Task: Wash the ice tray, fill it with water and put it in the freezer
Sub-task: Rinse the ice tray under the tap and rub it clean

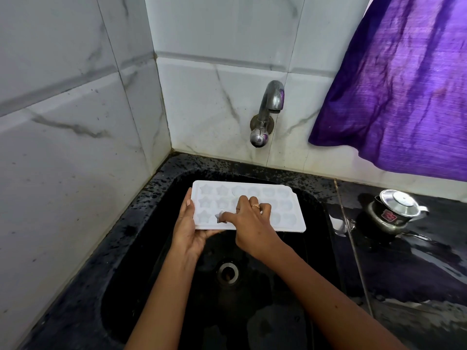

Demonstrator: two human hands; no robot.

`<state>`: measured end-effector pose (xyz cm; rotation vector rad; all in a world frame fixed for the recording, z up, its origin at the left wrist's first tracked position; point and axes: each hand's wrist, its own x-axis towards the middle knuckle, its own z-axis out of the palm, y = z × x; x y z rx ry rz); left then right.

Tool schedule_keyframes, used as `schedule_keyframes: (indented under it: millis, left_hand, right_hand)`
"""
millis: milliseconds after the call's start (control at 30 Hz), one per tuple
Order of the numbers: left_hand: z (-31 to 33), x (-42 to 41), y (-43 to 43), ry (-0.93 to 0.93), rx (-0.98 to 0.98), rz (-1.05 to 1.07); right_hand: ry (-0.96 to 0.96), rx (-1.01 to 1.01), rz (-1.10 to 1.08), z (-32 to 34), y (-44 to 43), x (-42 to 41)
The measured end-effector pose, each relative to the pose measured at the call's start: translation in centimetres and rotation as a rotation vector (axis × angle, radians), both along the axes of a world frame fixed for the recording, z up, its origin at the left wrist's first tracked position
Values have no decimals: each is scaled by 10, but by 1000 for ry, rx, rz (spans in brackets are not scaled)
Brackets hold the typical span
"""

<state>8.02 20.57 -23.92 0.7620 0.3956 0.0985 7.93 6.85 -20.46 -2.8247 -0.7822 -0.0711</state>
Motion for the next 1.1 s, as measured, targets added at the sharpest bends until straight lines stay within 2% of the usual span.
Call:
schedule_keyframes:
  millis: [200, 433, 700, 1100]
  left_hand:
    - [3, 1, 1, -29, 6, -7]
    - [3, -1, 4, -17, -2, -13]
    - [4, -3, 0, -39, -7, -12]
    - [9, -4, -3, -1, -21, 2]
  right_hand:
    - [-118, -61, 21, 3, 0, 1]
    - [-21, -19, 19, 2, 3, 1]
    - [-86, 40, 42, 12, 9, 0]
    - [-7, -36, 104, 6, 26, 1]
